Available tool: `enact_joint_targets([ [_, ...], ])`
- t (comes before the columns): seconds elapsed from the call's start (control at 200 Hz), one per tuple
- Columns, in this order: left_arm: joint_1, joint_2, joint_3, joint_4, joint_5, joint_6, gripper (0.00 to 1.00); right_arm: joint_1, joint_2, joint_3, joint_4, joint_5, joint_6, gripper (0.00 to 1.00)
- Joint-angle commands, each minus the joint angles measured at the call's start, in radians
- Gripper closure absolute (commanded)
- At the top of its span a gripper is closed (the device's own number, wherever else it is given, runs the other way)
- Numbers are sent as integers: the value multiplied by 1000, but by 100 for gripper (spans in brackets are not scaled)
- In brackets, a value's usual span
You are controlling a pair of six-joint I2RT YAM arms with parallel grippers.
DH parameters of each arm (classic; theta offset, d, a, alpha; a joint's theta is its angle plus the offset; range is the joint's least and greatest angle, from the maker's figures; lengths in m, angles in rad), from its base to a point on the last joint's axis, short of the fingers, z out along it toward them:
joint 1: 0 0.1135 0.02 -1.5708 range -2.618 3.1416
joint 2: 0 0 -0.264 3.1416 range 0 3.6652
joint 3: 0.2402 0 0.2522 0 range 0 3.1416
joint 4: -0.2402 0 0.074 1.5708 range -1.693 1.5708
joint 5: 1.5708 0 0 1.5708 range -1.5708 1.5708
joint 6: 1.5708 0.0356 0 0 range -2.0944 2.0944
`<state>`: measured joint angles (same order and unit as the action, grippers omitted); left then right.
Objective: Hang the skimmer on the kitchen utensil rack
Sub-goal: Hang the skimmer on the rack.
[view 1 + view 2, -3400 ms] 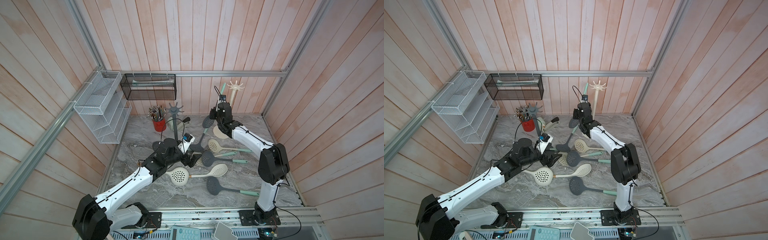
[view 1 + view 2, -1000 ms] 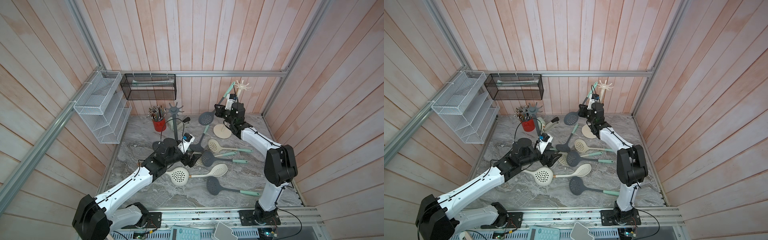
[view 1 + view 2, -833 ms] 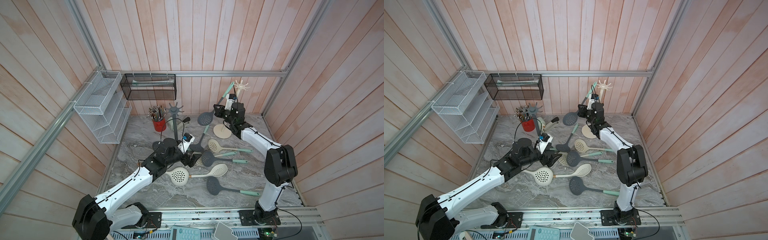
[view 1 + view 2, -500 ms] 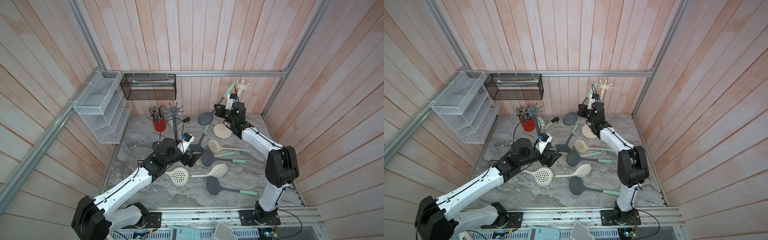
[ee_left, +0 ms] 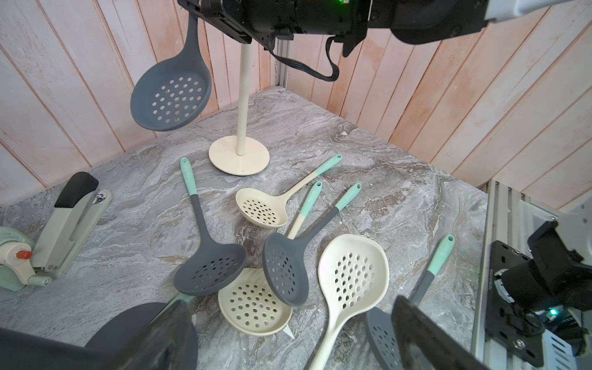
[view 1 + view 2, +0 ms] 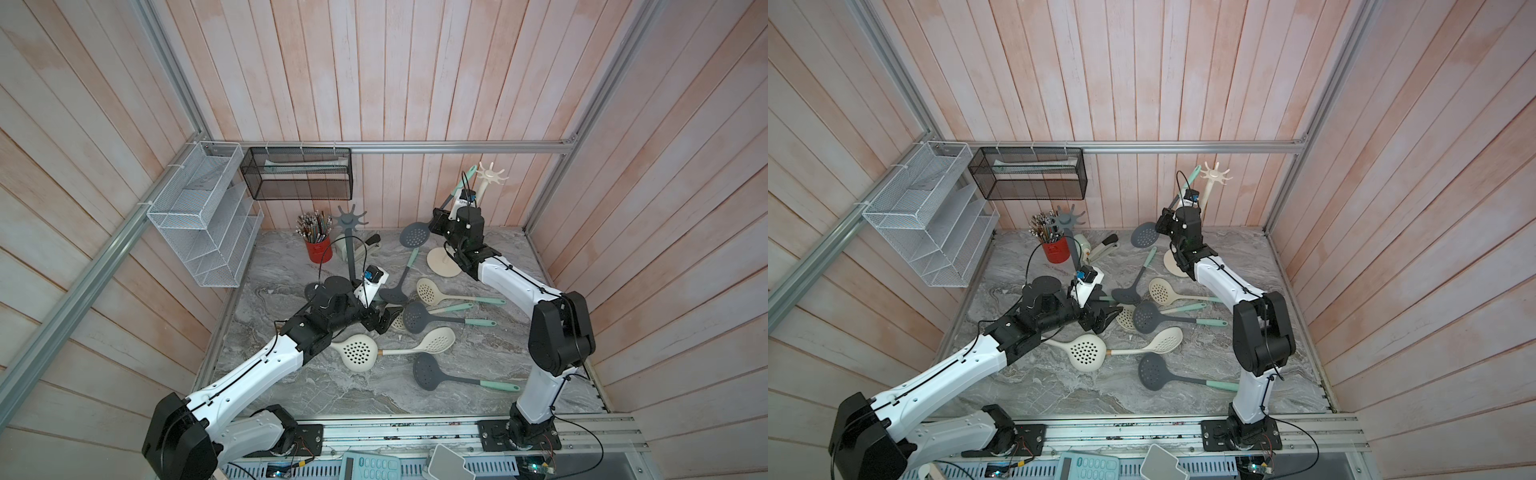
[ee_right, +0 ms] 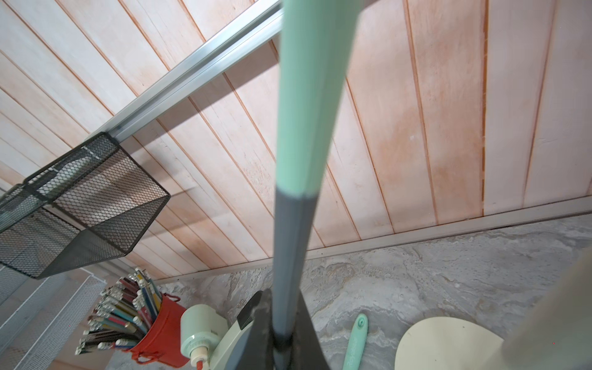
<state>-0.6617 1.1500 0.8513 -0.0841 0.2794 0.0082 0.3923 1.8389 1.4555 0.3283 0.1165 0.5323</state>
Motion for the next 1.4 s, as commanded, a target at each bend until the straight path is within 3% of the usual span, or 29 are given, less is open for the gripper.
enact_joint_targets([
  [0.0,4,-13,-18,13,-13,14,1,2,29,-5,72,110,11,98],
  [0.44,9,-12,-20,10,-25,25,1,12,100,16,132,160,131,98],
  [0.835,11,-13,-20,10,-17,23,1,7,103,-3,98,160,158,97],
  [1.18,11,-14,-21,10,-17,20,1,8,113,17,56,137,72,74],
  [1.39,11,-15,-21,12,-16,18,1,8,99,16,50,144,21,69],
])
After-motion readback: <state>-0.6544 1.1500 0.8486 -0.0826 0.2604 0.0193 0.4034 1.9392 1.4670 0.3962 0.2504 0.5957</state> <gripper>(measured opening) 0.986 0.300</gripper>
